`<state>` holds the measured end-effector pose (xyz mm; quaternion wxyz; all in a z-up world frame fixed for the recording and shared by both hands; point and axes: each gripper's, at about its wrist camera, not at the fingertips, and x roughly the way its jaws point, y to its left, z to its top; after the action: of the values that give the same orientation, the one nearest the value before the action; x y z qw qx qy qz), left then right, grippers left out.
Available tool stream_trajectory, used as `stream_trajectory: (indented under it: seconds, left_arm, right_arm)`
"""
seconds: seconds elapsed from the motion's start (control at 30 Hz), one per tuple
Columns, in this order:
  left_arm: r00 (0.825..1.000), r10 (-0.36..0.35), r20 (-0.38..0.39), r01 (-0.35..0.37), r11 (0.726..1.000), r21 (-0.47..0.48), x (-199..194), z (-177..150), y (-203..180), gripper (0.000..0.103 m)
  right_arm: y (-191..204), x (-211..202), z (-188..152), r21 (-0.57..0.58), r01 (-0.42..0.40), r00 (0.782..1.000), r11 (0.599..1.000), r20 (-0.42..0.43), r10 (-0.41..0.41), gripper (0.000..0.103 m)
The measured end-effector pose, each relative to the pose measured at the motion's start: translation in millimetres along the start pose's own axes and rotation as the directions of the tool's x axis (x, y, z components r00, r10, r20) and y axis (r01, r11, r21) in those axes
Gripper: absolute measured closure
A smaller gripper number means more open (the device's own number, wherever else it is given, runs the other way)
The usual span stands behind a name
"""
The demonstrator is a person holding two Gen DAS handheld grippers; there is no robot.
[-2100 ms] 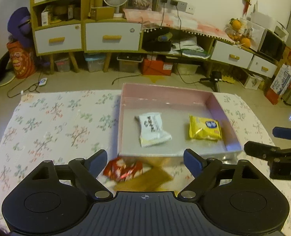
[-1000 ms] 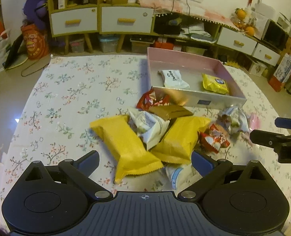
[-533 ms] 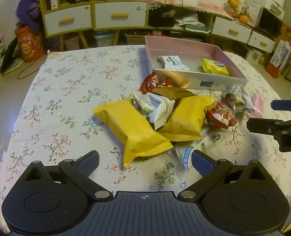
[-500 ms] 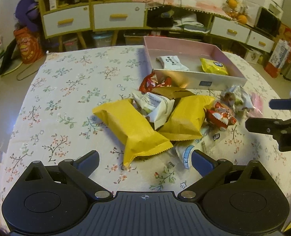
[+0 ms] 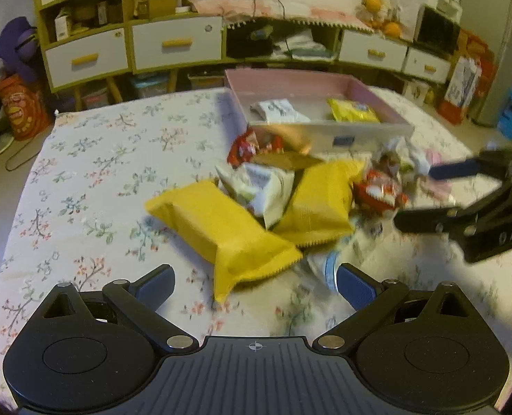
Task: Organize snacks
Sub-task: 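Lower the left tool onto the long yellow pillow packet and close it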
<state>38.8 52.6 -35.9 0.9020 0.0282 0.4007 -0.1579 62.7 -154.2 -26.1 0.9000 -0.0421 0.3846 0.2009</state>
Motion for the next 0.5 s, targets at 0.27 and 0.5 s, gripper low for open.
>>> stream_trajectory:
  seconds: [0.27, 0.5]
  left_arm:
    - [1.000, 0.029, 0.007, -0.028, 0.987, -0.161, 15, 18, 17, 0.008]
    - [0.999, 0.041, -0.034, -0.049, 0.959, -0.279, 31, 24, 27, 0.035]
  right_arm:
    - [-13, 7, 12, 0.148, 0.005, 1.000, 0.989, -0.018, -0.002, 0.012]
    - [-25, 19, 11, 0.230, 0.073, 0.996, 0.970, -0.074, -0.058, 0.024]
